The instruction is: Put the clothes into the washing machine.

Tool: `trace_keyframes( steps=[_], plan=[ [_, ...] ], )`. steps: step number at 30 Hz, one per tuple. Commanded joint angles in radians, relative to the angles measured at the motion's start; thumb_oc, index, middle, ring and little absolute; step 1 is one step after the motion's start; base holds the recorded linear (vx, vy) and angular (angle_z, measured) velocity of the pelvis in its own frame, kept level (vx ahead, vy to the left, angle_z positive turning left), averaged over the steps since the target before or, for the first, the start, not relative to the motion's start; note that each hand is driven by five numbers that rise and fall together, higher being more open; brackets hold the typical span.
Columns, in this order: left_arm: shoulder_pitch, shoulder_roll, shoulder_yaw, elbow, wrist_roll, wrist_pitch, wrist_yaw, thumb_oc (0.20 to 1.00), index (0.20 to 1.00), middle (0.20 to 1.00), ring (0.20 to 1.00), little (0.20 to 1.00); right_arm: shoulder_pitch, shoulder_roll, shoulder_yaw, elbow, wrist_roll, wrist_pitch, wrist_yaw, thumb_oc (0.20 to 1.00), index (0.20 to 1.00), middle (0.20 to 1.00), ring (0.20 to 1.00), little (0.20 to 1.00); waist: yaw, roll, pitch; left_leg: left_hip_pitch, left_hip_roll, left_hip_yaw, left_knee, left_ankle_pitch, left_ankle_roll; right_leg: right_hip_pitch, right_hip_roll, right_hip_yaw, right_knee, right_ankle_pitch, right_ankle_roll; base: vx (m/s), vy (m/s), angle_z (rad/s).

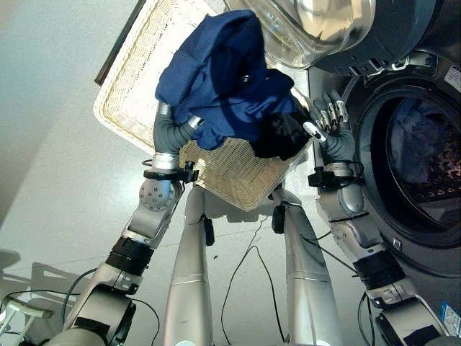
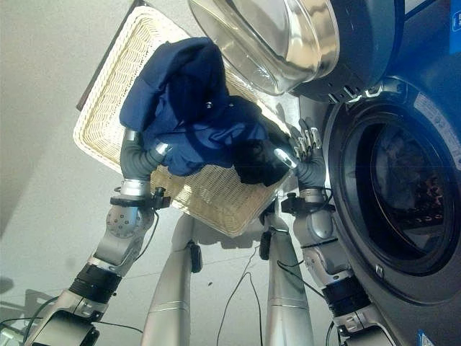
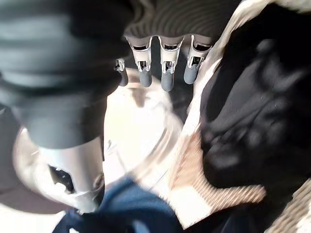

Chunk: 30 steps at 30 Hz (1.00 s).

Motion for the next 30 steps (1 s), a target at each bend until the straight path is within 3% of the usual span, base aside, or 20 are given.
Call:
trace_keyframes(
  steps=[1, 10, 14, 18, 23, 30],
  plan=[
    [-0.03, -0.021, 0.02, -0.097, 0.034, -0.082, -0.033, 0.2, 0.2, 0.2, 0.2, 0.2, 0.006, -0.028, 0.001, -0.134, -0.052, -0.063, 0.073, 1.0, 1.0, 1.0, 1.0, 1.0, -0.011, -0.006, -0.018, 0.001, -0.053, 0.043, 0.121, -0.125, 0.003, 0.102, 0.046, -0.04, -0.372, 0.297, 0.103, 0.0, 0.0, 0.0],
    [-0.05, -0.012, -0.002, -0.139, 0.051, -0.021, -0.063, 0.2, 0.2, 0.2, 0.2, 0.2, -0.047, -0.042, 0.028, -0.217, 0.112, -0.014, 0.237, 1.0, 1.0, 1.0, 1.0, 1.0, -0.002, -0.008, -0.018, -0.007, -0.06, 0.034, 0.136, -0.129, 0.006, 0.098, 0.043, -0.048, -0.361, 0.293, 0.104, 0.0, -0.011, 0.0],
    [-0.049, 0.009, -0.021, -0.139, 0.129, 0.019, -0.006, 0.2, 0.2, 0.2, 0.2, 0.2, -0.056, -0.052, 0.058, -0.248, 0.215, 0.031, 0.369, 1.0, 1.0, 1.0, 1.0, 1.0, 0.001, -0.013, -0.018, -0.01, -0.062, 0.03, 0.14, -0.13, 0.006, 0.096, 0.041, -0.055, -0.362, 0.296, 0.103, 0.01, -0.03, 0.01],
    [-0.07, 0.037, -0.041, -0.119, 0.203, 0.054, 0.061, 0.2, 0.2, 0.2, 0.2, 0.2, -0.092, -0.065, 0.098, -0.266, 0.289, 0.071, 0.44, 1.0, 1.0, 1.0, 1.0, 1.0, 0.007, -0.013, -0.018, -0.015, -0.061, 0.027, 0.143, -0.127, 0.003, 0.092, 0.038, -0.061, -0.359, 0.296, 0.104, 0.0, -0.009, 0.0],
    [-0.101, 0.066, -0.063, -0.099, 0.28, 0.082, 0.101, 0.2, 0.2, 0.2, 0.2, 0.2, -0.129, -0.053, 0.14, -0.284, 0.408, 0.11, 0.496, 1.0, 1.0, 1.0, 1.0, 1.0, 0.014, -0.01, -0.018, -0.016, -0.062, 0.024, 0.144, -0.125, 0.001, 0.094, 0.035, -0.07, -0.361, 0.293, 0.103, 0.0, -0.007, 0.0],
    [-0.142, 0.083, -0.12, -0.1, 0.378, 0.111, 0.061, 0.2, 0.2, 0.2, 0.2, 0.2, -0.156, -0.023, 0.182, -0.294, 0.438, 0.082, 0.483, 1.0, 1.0, 1.0, 1.0, 1.0, 0.016, -0.006, -0.018, -0.021, -0.061, 0.027, 0.148, -0.122, 0.001, 0.087, 0.036, -0.073, -0.353, 0.293, 0.103, 0.0, -0.006, 0.02]
  ],
)
